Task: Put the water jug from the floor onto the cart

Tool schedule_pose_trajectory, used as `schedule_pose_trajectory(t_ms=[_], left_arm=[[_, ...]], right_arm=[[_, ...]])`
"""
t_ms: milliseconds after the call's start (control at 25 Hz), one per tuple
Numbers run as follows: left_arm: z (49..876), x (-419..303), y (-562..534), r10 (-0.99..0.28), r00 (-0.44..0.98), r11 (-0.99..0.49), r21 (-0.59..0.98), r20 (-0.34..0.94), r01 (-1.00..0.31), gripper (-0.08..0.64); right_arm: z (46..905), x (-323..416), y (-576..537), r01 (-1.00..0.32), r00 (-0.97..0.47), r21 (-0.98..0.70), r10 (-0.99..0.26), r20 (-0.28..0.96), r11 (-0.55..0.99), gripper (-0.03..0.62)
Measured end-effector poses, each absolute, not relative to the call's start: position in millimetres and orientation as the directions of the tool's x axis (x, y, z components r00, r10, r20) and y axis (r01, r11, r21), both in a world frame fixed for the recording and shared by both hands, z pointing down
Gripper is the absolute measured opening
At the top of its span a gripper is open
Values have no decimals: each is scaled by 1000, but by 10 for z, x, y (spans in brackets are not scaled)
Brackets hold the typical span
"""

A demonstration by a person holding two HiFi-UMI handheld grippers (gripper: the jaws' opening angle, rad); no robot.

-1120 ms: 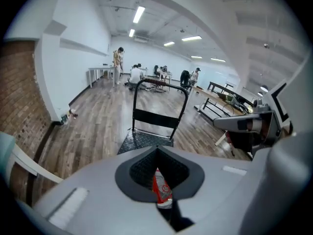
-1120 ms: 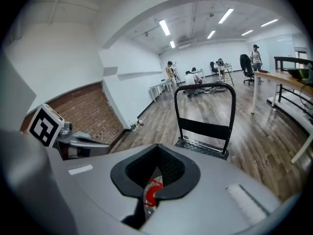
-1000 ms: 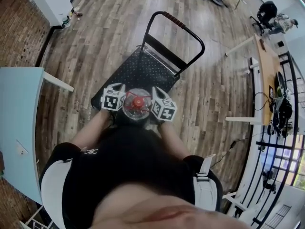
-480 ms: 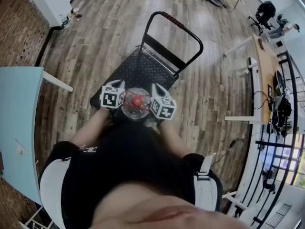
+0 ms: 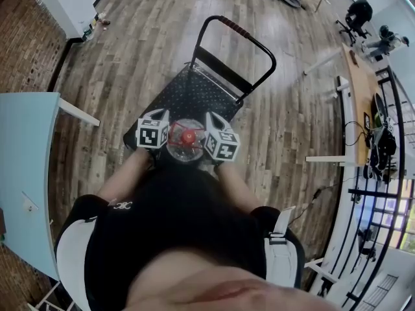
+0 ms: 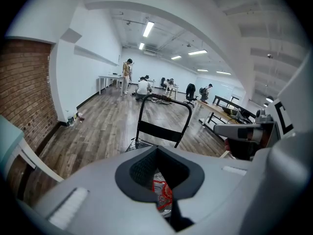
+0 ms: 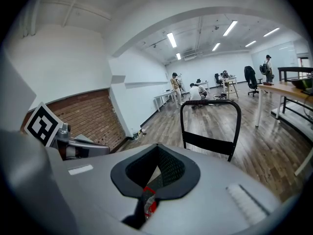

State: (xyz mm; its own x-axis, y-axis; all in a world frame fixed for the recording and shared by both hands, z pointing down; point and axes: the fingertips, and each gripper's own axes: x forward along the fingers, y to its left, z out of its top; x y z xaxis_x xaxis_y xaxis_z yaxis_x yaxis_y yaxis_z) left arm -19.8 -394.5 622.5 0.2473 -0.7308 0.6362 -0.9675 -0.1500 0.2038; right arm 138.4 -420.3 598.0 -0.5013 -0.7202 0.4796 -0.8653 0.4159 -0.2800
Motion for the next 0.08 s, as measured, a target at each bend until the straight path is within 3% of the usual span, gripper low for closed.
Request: schedule_pose_trajectory(t_ms=[80], left_arm=[[6207, -255, -3961, -729, 245, -154, 195, 639, -969, 0]], right_arm=[[5962, 1334, -4215, -866, -500, -284, -724, 475, 412, 12]])
